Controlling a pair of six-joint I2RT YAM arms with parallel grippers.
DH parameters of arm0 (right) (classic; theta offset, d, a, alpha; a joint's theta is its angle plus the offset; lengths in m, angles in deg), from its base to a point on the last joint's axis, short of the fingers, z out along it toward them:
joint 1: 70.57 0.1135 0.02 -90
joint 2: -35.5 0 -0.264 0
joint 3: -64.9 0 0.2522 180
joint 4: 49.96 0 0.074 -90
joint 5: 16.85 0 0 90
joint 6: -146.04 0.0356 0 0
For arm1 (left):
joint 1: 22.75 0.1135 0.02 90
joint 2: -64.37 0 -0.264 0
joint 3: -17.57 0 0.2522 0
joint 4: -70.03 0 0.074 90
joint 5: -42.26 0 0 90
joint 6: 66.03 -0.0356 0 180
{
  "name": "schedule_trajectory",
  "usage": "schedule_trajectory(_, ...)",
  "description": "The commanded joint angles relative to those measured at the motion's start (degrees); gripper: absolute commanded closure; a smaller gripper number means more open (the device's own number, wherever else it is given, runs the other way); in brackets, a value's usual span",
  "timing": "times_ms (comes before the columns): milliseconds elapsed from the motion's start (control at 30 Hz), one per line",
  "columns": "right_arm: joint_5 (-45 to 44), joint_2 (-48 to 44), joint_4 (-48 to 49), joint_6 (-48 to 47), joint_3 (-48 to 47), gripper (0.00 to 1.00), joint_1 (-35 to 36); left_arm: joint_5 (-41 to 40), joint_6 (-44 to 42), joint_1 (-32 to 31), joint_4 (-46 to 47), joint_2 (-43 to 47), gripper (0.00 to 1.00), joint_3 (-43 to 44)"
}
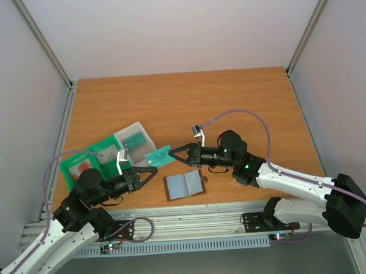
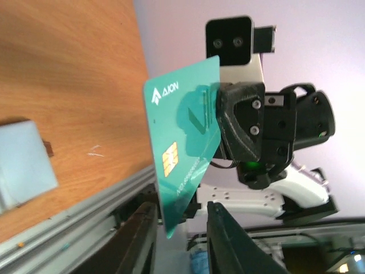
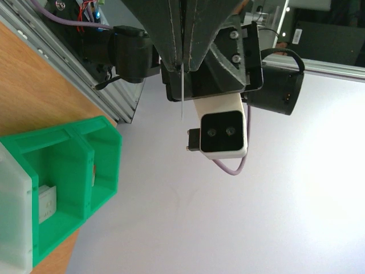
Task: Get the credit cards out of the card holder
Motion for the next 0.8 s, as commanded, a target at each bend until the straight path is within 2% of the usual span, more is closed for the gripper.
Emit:
schedule_trajectory(0, -1.85, -2.12, 0.55, 0.05, 1.31, 0.99, 0.04, -0.89, 1.47, -0.16, 4.89, 1.2, 0.81, -1.04)
schedule_trajectory(167, -2.31, -2.34, -1.19, 0.04, 1.36, 0.99, 0.01, -1.62, 1.75, -0.16, 4.89, 1.15, 0.99, -0.93)
schedule_trajectory(433, -3.13, -2.08, -2.7, 0.36, 3.11, 0.98, 0.08, -3.14, -0.29, -0.12, 0.51, 1.8, 1.0, 0.26)
schedule_trajectory(600, -5.5, -4.6, -12.36, -1.92, 1.49, 0.82, 0.08, -4.53, -1.97, -0.1, -3.82, 2.19, 1.0, 1.15)
schedule_trajectory(767, -8.55, -9.07, -22.67, -5.69, 0.77, 0.57, 0.08, -6.85, -4.29, -0.1, -8.2, 2.05, 0.99, 1.73)
